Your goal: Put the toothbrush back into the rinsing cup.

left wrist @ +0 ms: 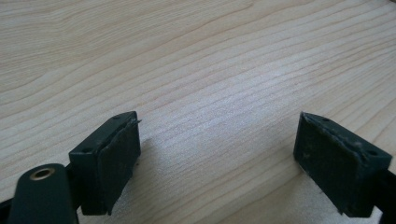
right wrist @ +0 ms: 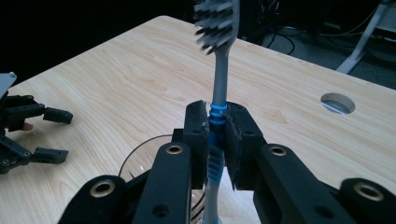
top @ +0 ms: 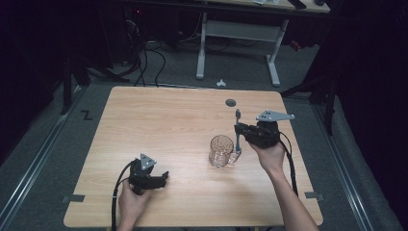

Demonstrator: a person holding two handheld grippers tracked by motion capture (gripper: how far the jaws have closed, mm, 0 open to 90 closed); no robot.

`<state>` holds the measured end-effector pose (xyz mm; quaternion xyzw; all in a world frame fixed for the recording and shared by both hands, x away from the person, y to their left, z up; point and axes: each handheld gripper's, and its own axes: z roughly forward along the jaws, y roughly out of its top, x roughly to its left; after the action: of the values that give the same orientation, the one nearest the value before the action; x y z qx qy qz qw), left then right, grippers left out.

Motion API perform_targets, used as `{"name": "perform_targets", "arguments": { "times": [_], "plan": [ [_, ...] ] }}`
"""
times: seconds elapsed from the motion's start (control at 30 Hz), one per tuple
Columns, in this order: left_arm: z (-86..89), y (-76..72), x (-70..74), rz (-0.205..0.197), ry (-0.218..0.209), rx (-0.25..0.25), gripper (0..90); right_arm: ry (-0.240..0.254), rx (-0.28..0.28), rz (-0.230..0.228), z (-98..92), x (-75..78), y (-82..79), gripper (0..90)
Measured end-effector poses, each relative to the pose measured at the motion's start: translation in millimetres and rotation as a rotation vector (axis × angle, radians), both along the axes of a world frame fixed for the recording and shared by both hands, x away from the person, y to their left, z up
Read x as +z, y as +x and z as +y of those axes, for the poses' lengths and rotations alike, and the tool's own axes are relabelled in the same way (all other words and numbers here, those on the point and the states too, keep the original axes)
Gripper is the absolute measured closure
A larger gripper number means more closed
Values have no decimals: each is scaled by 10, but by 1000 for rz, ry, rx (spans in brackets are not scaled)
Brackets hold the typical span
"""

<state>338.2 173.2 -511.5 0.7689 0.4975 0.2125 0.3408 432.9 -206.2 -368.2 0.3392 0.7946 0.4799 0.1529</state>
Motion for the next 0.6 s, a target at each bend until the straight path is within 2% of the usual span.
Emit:
{"name": "perform_targets", "arguments": {
  "times": [0.6],
  "plan": [
    [0, 0, 0, 0, 0, 0, 151, -2, -7, 5, -53, -63, -67, 800]
  ]
}}
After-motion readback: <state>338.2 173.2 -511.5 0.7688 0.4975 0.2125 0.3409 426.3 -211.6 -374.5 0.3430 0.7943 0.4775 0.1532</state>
